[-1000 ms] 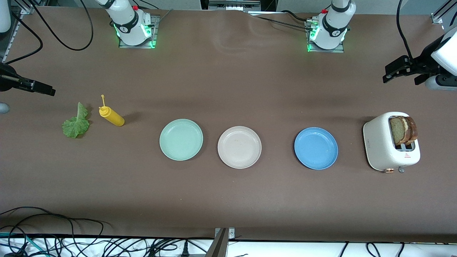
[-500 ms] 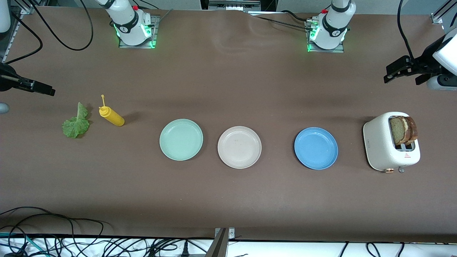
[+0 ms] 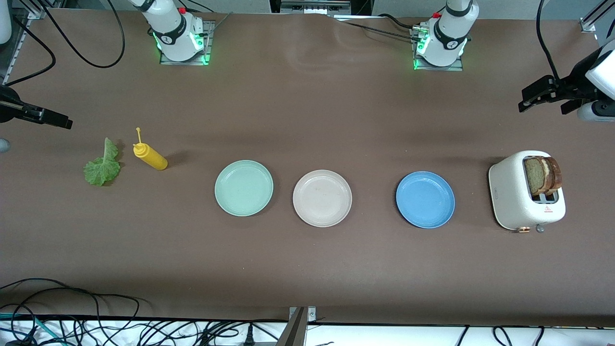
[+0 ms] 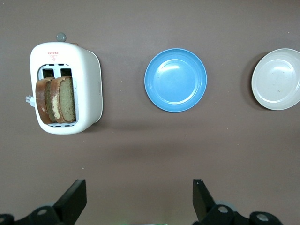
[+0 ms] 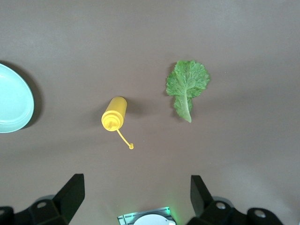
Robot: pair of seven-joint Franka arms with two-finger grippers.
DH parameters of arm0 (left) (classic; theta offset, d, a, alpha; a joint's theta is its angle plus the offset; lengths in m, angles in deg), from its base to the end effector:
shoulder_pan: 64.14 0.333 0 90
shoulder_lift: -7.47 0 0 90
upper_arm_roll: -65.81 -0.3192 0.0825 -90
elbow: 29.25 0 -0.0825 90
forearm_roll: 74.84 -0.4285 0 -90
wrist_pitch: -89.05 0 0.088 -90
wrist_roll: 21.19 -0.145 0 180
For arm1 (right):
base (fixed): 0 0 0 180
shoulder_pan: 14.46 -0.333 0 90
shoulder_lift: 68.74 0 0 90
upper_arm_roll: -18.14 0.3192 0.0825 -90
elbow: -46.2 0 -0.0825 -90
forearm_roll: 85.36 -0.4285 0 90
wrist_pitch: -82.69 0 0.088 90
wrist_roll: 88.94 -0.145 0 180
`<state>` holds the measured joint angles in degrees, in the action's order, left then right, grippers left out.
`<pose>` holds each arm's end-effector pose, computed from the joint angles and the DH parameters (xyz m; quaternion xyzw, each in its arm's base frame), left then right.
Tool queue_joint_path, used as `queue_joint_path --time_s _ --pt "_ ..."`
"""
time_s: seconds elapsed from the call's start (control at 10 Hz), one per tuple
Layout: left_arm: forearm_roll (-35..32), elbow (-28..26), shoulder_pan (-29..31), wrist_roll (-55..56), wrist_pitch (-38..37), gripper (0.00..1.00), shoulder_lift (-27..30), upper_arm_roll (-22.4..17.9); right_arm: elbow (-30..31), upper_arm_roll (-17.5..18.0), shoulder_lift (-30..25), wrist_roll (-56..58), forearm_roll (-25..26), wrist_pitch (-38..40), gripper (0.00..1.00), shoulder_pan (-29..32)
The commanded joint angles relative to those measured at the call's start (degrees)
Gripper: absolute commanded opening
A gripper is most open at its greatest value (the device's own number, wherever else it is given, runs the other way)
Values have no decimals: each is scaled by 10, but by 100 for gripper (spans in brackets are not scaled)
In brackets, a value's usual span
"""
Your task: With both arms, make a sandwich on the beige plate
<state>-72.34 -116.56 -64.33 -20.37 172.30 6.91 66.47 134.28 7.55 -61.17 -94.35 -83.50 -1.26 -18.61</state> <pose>0.5866 -0.0154 0.5983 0.9989 -0.0020 -0.0406 0.0212 0.6109 -0.0684 0.5201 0.9891 -0.1032 -0.1010 0.0274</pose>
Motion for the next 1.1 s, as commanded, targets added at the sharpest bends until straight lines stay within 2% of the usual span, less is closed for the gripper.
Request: queue_joint_path --time_s 0.0,1.0 --pt "8 -14 5 3 7 100 13 3 0 0 -7 9 -8 1 100 3" --pt "8 -14 10 -1 7 100 13 3 0 0 -7 9 -12 0 100 12"
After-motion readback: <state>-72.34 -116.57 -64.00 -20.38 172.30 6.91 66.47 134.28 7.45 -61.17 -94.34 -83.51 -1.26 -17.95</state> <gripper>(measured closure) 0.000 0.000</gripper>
